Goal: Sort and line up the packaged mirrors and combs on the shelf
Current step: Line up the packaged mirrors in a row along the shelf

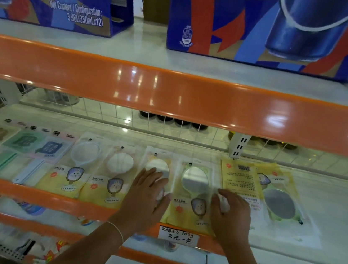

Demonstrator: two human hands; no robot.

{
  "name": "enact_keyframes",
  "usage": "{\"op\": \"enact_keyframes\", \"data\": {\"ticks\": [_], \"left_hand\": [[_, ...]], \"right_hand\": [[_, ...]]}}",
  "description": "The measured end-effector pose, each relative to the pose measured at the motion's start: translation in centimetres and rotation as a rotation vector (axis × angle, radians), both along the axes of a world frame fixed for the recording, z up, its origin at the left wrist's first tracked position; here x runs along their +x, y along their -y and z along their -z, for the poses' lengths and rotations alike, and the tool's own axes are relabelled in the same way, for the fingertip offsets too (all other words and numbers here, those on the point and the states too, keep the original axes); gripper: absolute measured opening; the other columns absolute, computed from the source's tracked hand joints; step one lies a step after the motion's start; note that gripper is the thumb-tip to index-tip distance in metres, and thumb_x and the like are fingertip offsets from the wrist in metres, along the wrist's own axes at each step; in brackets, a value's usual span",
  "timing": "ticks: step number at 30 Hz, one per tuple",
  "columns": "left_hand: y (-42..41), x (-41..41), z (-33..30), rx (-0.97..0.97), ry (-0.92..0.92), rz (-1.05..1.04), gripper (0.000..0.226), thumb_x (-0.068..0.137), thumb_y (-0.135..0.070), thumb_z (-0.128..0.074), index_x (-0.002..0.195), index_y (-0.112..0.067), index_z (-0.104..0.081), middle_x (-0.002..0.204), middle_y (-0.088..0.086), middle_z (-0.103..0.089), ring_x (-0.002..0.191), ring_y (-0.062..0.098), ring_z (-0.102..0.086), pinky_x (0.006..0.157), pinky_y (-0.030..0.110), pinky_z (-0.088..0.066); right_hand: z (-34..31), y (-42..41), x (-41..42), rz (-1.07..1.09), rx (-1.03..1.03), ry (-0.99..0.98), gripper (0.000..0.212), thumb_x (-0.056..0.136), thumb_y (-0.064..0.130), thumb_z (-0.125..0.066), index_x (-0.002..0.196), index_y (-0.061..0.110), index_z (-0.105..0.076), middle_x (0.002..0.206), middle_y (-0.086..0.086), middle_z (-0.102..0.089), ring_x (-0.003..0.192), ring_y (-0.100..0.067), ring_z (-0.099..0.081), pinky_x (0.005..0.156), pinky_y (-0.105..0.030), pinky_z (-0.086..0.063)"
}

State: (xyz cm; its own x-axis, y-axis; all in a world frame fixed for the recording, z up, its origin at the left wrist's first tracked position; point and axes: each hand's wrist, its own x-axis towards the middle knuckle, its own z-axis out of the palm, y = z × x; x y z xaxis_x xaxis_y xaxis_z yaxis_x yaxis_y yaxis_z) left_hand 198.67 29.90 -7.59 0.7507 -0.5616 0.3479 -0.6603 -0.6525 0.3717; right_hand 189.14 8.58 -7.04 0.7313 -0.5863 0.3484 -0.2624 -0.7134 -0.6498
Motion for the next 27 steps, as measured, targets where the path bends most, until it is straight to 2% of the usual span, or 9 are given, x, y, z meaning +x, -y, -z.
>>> {"op": "enact_keyframes", "data": {"ticks": [3,5,7,11,14,19,22,24,27], "left_hand": [[3.1,-1.1,-1.1,-0.007,-0.025,0.052,0.052,0.093,-0.046,-0.037,0.126,-0.012,-0.058,0.136,0.007,-0.053,0.134,0.026,-0.038,0.115,0.04,-0.023],[5.2,-1.7,-1.6,0.013,-0.065,0.099,0.054,0.092,-0.047,-0.034,0.128,-0.013,-0.055,0.139,0.008,-0.05,0.136,0.027,-0.036,0.115,0.041,-0.028],[6.9,-2.3,-1.8,0.044,-0.118,0.146,0.06,0.091,-0.051,-0.027,0.135,-0.017,-0.049,0.145,0.005,-0.042,0.139,0.024,-0.029,0.115,0.041,-0.027],[9.2,-3.5,-2.0,0.114,-0.16,0.216,0.066,0.089,-0.055,-0.019,0.141,-0.02,-0.041,0.152,0.0,-0.03,0.143,0.017,-0.016,0.118,0.035,-0.018],[9.9,-4.4,-2.5,0.155,-0.17,0.254,0.067,0.09,-0.055,-0.017,0.143,-0.02,-0.038,0.154,0.001,-0.026,0.145,0.019,-0.013,0.118,0.032,-0.012],[10.3,-4.7,-3.0,0.202,-0.152,0.27,0.064,0.091,-0.053,-0.019,0.144,-0.021,-0.036,0.155,-0.001,-0.024,0.144,0.018,-0.012,0.117,0.031,-0.011],[10.2,-4.7,-2.9,0.188,-0.151,0.269,0.066,0.089,-0.054,-0.017,0.143,-0.021,-0.038,0.153,0.0,-0.027,0.144,0.02,-0.015,0.117,0.034,-0.016],[10.1,-4.7,-2.9,0.159,-0.157,0.268,0.065,0.09,-0.054,-0.018,0.141,-0.02,-0.041,0.151,0.001,-0.03,0.143,0.021,-0.018,0.117,0.035,-0.02],[9.8,-4.7,-2.9,0.156,-0.175,0.258,0.067,0.089,-0.056,-0.016,0.141,-0.021,-0.039,0.152,-0.001,-0.028,0.142,0.018,-0.016,0.116,0.035,-0.021]], "right_hand": [[-0.1,2.9,-0.8,0.193,-0.024,-0.203,0.045,0.08,0.048,-0.057,0.113,0.019,-0.065,0.115,-0.009,-0.067,0.104,-0.034,-0.059,0.091,-0.046,-0.047],[-0.3,4.0,-1.4,0.287,0.019,-0.373,0.057,0.08,0.051,-0.063,0.129,0.024,-0.052,0.134,-0.009,-0.053,0.125,-0.035,-0.043,0.101,-0.049,-0.035],[-0.5,4.4,-1.9,0.328,0.043,-0.457,0.069,0.078,0.057,-0.062,0.135,0.026,-0.042,0.142,-0.009,-0.043,0.13,-0.034,-0.034,0.105,-0.049,-0.03],[-0.3,5.0,-2.3,0.346,0.049,-0.47,0.078,0.071,0.063,-0.063,0.136,0.026,-0.039,0.142,-0.01,-0.041,0.126,-0.035,-0.036,0.102,-0.046,-0.036],[-0.7,5.8,-2.5,0.313,0.06,-0.484,0.085,0.068,0.065,-0.066,0.137,0.027,-0.037,0.138,-0.011,-0.044,0.121,-0.034,-0.041,0.1,-0.041,-0.039],[-1.6,7.4,-2.8,0.264,0.065,-0.557,0.092,0.054,0.073,-0.07,0.127,0.027,-0.039,0.112,-0.008,-0.058,0.103,-0.03,-0.056,0.084,-0.037,-0.049],[-2.3,8.0,-2.6,0.293,0.089,-0.647,0.095,0.046,0.076,-0.071,0.12,0.027,-0.037,0.112,-0.008,-0.058,0.105,-0.031,-0.054,0.086,-0.04,-0.047],[-2.6,8.1,-2.4,0.297,0.141,-0.649,0.096,0.042,0.073,-0.075,0.117,0.027,-0.037,0.113,-0.009,-0.057,0.106,-0.033,-0.052,0.087,-0.041,-0.046],[-2.8,8.1,-2.3,0.233,0.24,-0.567,0.094,0.045,0.059,-0.085,0.118,0.021,-0.04,0.11,-0.012,-0.056,0.1,-0.03,-0.054,0.08,-0.035,-0.048]]}}
